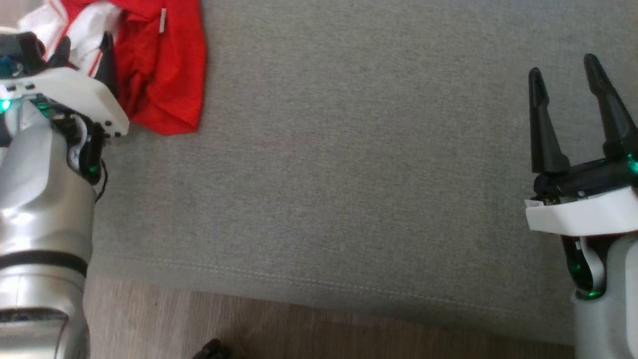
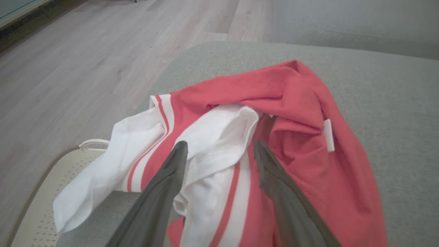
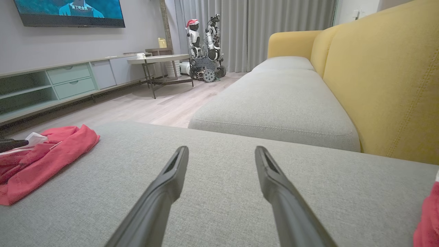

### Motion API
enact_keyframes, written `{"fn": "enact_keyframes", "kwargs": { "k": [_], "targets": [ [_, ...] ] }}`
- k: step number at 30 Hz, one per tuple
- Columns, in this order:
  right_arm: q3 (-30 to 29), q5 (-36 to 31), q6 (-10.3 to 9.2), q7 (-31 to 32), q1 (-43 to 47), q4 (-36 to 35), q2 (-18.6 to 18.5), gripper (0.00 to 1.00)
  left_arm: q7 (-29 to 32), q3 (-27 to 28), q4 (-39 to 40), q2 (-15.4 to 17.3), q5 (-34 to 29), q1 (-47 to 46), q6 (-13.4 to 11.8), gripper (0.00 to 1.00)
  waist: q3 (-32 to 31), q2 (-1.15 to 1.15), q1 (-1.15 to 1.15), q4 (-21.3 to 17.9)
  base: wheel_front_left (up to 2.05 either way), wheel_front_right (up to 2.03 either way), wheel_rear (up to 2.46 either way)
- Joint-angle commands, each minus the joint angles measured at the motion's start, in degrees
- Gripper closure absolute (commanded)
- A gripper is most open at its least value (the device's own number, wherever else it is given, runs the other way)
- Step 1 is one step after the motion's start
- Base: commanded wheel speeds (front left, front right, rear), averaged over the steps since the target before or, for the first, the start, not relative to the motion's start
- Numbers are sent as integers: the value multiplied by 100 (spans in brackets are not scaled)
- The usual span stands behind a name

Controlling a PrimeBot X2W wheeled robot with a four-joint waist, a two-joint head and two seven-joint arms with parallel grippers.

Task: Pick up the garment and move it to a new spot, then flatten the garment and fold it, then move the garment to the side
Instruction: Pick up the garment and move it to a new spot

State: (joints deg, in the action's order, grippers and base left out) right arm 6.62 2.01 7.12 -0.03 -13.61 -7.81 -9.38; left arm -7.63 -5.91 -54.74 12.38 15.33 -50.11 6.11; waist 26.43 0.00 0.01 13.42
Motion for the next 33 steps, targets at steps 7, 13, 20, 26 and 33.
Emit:
{"fn": "enact_keyframes", "kwargs": {
  "k": [7, 13, 20, 26, 33],
  "targets": [
    [67, -84, 36, 8, -121, -316, 21, 0, 118, -6, -781, 355, -98, -607, -50, 56, 197, 0, -1, -168, 0, 0, 0],
    [66, -77, 36, -113, -95, -164, 100, 0, -299, -31, -1124, 363, 14, -696, 30, 100, 58, 0, -1, -153, 0, 0, 0],
    [69, -9, 36, -293, -103, 152, 223, 0, -727, 138, -440, 495, 92, -623, 4, 100, -388, 0, -1, -176, 0, 0, 0],
    [106, 58, 36, -487, -65, 458, 375, 0, -735, 496, 1437, 529, 42, 24, -36, 100, -891, 0, -1, -266, 0, 0, 0],
    [142, 134, 36, -663, -41, 734, 503, 0, -736, 706, 3092, 381, 28, 724, -23, 100, -1355, 0, -1, -461, 0, 0, 0]
  ]
}}
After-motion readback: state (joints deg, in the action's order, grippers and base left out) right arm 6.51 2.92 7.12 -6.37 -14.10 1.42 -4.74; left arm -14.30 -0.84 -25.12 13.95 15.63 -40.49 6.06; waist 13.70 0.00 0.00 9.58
